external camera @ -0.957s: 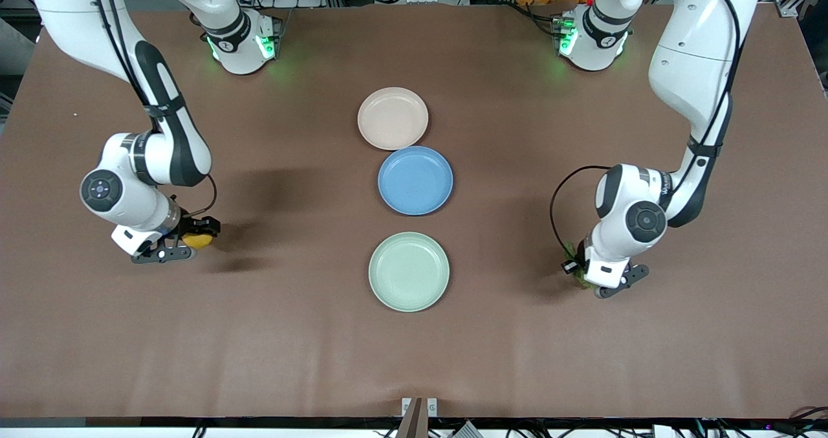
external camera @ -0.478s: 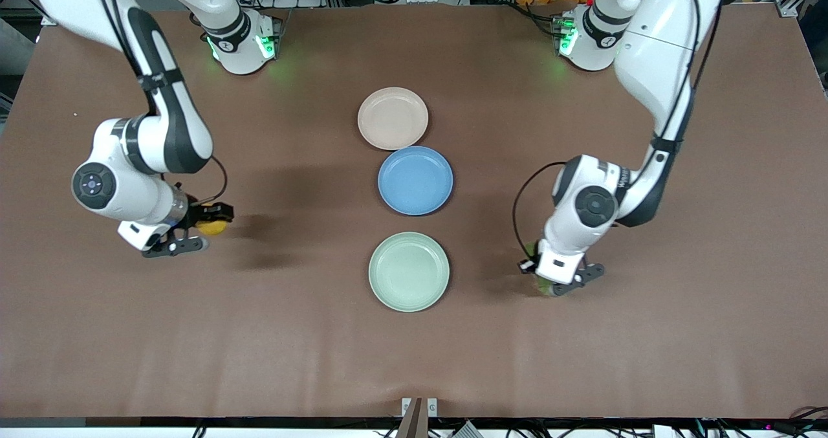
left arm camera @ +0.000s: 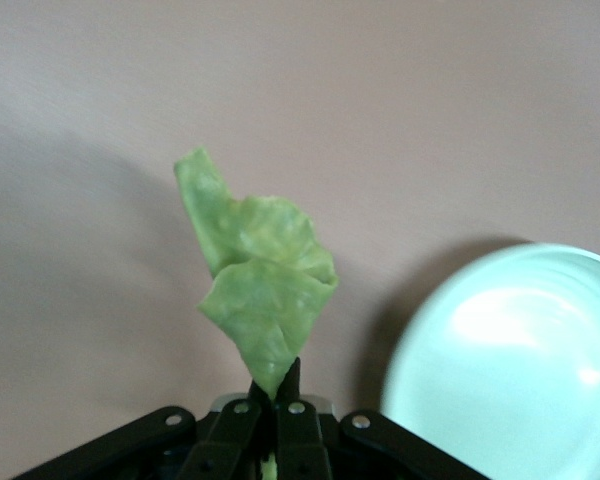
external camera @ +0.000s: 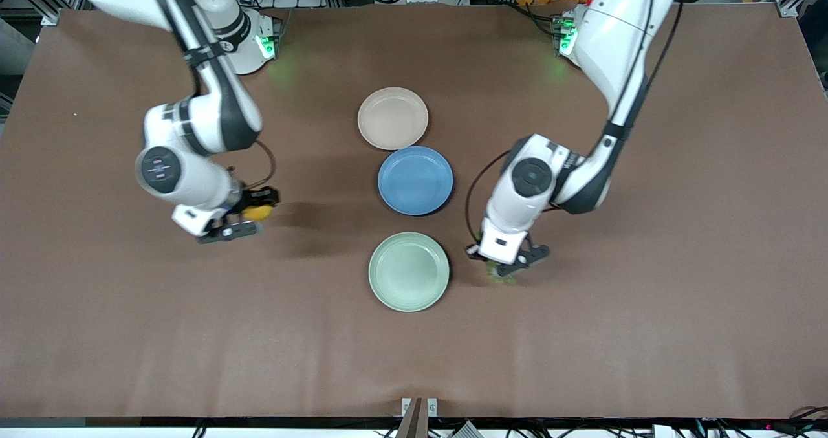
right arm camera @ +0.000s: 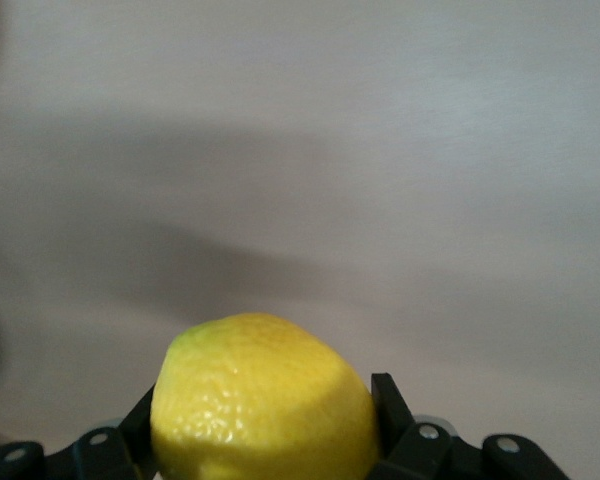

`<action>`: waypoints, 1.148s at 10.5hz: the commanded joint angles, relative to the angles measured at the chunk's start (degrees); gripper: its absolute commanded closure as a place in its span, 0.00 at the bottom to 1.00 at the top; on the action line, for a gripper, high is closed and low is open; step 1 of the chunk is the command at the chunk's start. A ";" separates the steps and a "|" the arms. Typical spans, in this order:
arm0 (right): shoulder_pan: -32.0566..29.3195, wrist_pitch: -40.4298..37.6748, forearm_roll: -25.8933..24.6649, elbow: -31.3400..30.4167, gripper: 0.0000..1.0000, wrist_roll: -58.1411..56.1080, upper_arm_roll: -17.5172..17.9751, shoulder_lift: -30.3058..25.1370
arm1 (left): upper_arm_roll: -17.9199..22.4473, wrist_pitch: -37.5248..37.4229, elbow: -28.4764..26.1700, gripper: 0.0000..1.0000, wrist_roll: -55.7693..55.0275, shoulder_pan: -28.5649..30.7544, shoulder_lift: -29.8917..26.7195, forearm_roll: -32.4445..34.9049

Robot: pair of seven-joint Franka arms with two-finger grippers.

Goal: Place lemon and lettuce in plates
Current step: 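Carry the lemon toward the cream plate while the left gripper lowers the lettuce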

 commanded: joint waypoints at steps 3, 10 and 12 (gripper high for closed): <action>14.00 -2.10 0.84 -2.07 0.78 7.90 -0.45 -1.68 | 2.19 9.37 2.75 1.00 -8.54 -6.86 1.80 1.11; 32.21 -1.40 0.13 -3.91 0.74 16.61 -0.45 0.78 | 2.28 19.04 2.75 0.83 -8.81 -9.51 5.04 1.02; 36.34 -0.79 0.13 -3.83 0.74 18.54 -0.45 2.35 | 3.15 19.31 2.66 0.00 -8.64 -10.73 5.40 1.63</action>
